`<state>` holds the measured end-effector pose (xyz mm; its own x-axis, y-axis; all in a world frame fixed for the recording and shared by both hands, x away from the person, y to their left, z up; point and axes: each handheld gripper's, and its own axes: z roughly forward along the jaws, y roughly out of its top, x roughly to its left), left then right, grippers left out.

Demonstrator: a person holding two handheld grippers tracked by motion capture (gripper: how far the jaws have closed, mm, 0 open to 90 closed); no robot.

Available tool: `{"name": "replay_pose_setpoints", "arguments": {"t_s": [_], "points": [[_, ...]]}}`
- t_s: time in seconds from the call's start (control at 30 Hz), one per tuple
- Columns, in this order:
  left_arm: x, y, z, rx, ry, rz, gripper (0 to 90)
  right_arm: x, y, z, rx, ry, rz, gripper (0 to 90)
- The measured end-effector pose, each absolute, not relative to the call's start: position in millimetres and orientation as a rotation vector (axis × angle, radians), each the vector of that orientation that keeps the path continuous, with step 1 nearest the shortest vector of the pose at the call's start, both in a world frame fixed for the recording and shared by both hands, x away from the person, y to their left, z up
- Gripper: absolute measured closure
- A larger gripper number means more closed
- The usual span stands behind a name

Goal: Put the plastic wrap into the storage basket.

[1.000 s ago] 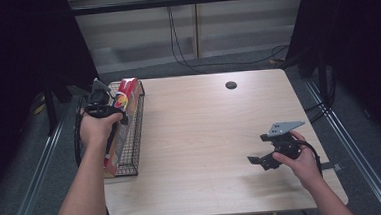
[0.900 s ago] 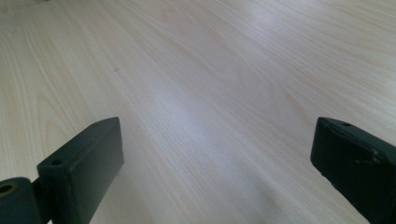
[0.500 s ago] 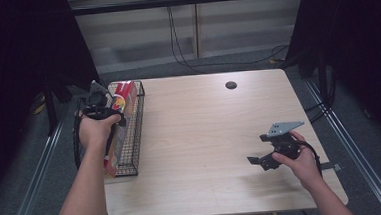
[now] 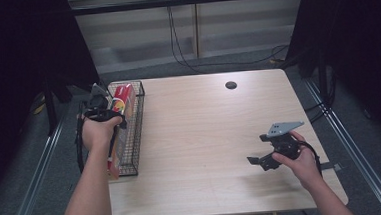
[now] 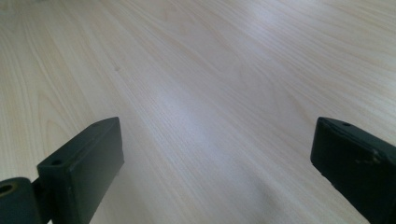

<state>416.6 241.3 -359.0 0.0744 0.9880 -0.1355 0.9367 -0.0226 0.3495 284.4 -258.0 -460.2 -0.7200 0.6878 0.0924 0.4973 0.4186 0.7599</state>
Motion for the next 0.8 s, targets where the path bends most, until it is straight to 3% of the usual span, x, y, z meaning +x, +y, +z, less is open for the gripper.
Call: {"name": "replay_pose_setpoints", "arguments": {"t_s": [0.8], "points": [[416, 242, -375, 1.971, 1.983, 0.179, 42.4, 284, -257, -460, 1.036, 2.446, 1.189, 2.1]]}}
